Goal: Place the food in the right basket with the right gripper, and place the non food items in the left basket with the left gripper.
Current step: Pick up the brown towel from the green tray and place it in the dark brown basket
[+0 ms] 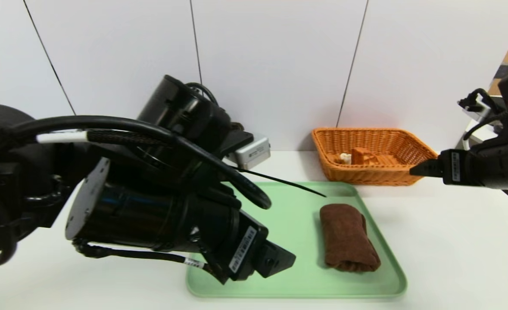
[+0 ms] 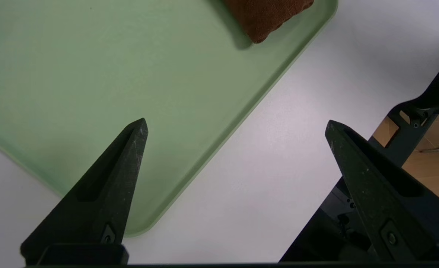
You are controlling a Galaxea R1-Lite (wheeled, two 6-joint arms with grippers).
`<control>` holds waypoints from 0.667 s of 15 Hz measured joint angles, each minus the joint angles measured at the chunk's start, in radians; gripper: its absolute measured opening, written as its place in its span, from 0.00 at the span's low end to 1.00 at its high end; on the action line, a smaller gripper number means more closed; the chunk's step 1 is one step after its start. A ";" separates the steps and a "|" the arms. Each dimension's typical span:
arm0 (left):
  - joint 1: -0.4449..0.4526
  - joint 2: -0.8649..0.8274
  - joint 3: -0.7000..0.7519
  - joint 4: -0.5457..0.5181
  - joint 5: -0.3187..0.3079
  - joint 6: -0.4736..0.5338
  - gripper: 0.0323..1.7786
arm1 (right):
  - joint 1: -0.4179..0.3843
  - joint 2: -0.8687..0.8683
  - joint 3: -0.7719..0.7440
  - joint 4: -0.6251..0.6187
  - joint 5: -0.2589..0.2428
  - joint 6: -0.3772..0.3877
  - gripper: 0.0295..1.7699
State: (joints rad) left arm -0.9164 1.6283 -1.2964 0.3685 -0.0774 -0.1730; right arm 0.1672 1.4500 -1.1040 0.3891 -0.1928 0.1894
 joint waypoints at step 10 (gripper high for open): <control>-0.139 0.302 -0.263 0.023 0.256 -0.213 0.95 | -0.001 -0.249 0.192 0.033 0.053 -0.003 0.96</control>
State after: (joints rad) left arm -1.0549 1.9300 -1.5591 0.3919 0.1789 -0.3857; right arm 0.1664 1.2013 -0.9119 0.4223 -0.1400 0.1862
